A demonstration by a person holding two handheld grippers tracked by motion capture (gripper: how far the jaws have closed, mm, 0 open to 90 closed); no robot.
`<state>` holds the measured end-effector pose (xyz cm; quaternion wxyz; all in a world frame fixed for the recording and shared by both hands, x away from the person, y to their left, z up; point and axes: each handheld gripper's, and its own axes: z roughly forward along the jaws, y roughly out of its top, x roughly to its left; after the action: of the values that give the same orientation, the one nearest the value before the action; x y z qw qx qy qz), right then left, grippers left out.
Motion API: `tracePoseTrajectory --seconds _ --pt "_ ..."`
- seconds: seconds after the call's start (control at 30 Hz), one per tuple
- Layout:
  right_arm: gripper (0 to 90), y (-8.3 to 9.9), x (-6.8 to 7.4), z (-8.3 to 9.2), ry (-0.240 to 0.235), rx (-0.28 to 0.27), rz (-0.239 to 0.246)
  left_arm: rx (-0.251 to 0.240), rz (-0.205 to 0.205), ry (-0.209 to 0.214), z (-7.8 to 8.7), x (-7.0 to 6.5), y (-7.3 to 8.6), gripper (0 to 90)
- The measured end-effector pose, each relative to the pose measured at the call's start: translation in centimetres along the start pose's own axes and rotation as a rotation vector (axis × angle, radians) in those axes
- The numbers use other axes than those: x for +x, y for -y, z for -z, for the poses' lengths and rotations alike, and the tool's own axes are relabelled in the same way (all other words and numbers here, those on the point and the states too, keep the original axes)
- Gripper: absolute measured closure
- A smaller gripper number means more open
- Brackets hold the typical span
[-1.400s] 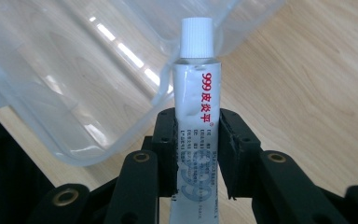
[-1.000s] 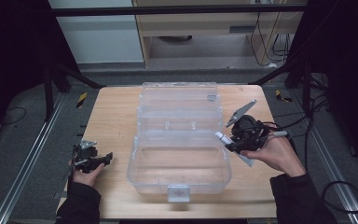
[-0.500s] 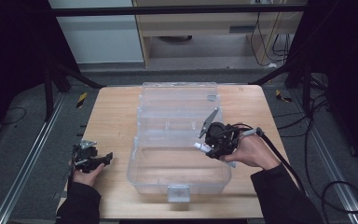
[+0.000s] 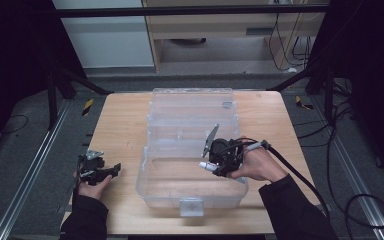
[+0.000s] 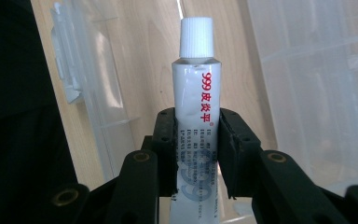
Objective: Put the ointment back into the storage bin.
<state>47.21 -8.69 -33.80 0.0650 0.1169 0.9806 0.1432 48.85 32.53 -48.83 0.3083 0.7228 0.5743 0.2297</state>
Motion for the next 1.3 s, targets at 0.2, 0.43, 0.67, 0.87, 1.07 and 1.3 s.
tracePoseTrajectory --seconds 0.2,0.43,0.67,0.87,1.07,1.3 --pt "69.7 -0.5 0.4 -1.2 -0.011 0.025 0.027 -0.002 0.001 0.000 0.0 0.0 0.0 31.5" --pt "69.7 -0.6 0.6 -2.6 -0.027 0.047 0.056 -0.004 0.000 0.000 0.0 0.0 0.0 31.5" --pt "69.7 -0.6 0.7 -3.9 -0.047 0.060 0.092 -0.002 -0.001 -0.001 0.0 0.0 0.0 31.6" --pt "69.7 -0.6 0.8 -4.9 -0.059 0.068 0.082 0.000 -0.001 -0.001 0.0 0.0 0.0 31.6" --pt "69.7 -0.7 0.9 -6.0 -0.065 0.081 0.079 -0.001 -0.001 -0.001 0.0 0.0 0.0 31.5" --pt "69.6 -0.9 0.9 -6.9 -0.071 0.096 0.102 -0.001 0.000 -0.001 0.0 0.0 0.0 31.6"
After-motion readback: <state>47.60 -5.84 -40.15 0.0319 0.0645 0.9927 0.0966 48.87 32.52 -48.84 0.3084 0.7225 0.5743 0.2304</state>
